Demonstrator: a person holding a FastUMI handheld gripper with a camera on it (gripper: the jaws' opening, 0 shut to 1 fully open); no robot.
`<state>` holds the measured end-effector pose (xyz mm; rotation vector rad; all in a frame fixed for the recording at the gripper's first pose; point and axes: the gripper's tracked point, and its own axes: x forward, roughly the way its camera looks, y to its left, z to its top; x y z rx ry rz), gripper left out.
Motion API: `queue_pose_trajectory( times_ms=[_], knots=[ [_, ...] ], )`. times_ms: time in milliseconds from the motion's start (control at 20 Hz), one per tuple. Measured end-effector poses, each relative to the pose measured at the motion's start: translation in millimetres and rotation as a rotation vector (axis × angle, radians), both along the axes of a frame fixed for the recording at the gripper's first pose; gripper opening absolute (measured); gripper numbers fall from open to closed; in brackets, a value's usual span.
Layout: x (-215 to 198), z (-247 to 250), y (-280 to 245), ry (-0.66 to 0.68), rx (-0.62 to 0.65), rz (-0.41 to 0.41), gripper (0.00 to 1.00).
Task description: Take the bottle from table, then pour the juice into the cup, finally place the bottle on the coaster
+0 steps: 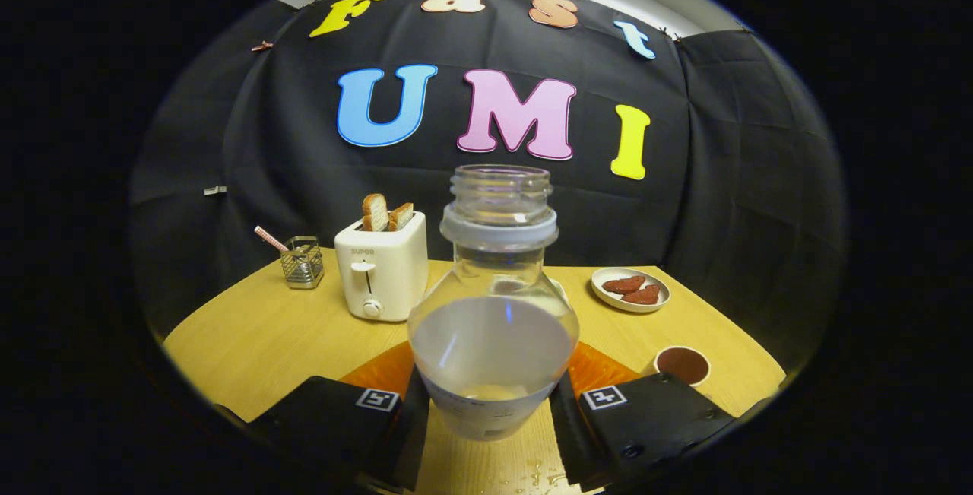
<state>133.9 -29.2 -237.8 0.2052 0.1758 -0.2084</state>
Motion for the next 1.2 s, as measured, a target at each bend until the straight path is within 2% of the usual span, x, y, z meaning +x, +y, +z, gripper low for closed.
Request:
queue_pose_trajectory(
  times_ms=[200, 600, 950, 1200],
  knots=[
    [39, -1, -10, -0.014, 0.008, -0.014, 0.74],
    [85, -8, -43, -0.014, -0.041, -0.088, 0.74],
    [123, -38, -61, 0.057, -0.038, -0.155, 0.75],
    [138, -68, -57, 0.103, 0.007, -0.124, 0.75]
  ],
)
